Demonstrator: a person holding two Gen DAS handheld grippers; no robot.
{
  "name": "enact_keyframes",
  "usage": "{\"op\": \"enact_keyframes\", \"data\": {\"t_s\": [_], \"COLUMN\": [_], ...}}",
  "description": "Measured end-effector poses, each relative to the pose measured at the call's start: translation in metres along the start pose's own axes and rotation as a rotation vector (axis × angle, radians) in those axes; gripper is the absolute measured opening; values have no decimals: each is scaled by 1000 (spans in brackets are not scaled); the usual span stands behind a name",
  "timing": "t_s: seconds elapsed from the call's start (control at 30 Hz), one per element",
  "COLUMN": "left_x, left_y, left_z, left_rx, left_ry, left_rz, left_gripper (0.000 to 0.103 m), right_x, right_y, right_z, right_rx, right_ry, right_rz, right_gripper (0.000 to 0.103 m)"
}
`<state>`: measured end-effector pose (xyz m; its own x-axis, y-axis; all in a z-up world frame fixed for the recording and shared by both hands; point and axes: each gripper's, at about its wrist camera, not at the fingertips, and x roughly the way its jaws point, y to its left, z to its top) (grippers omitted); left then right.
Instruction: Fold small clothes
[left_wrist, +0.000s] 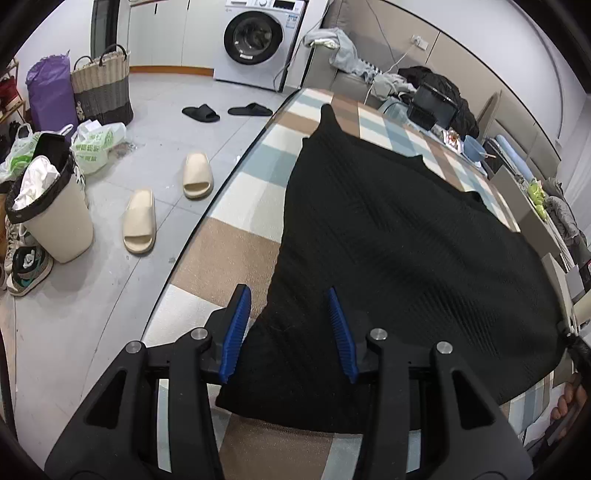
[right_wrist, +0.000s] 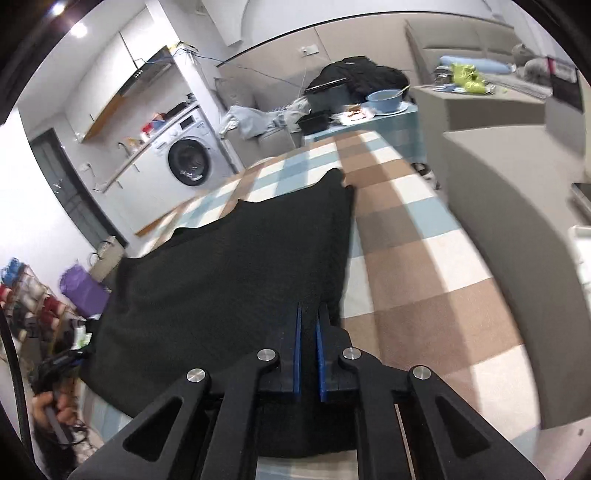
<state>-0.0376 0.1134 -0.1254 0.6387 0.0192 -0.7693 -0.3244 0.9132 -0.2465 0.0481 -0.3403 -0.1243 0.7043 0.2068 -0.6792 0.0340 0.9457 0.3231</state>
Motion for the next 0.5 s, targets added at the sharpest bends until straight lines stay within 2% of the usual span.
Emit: {"op": "enact_keyframes", "data": {"t_s": [0.07,0.1,0.13,0.27,0.4,0.47,0.5], "left_x": [-5,-8,-12,-26,-29,-23,-20], "left_y": [0,-1,-2,-14,-50,-70,-80], "left_z": [-1,-2,-3,-3,-4,-7,-8], "left_rx": [5,10,13,47,129,181,197], "left_ry": [-7,-13,-20,-51,-55,-47,-39], "left_rz": [5,9,11,-1,-50,-79,-91], "left_gripper": [40,40,40,40,40,44,46], "right_x": [10,11,7,-15,-25,-22,-17], "right_y": [-6,-7,-9,1,29,46,56], "right_z": [-2,-4,-5,-7,-7,-8,-9], "right_rx": [9,16,42,31,-55,-96,-113], "right_ry": [51,59,45,-26,-51,-46,-32], "right_rz": [-93,-94,-76,-42,-3,30,51], "right_gripper": [6,9,10,30,41,43,47]}}
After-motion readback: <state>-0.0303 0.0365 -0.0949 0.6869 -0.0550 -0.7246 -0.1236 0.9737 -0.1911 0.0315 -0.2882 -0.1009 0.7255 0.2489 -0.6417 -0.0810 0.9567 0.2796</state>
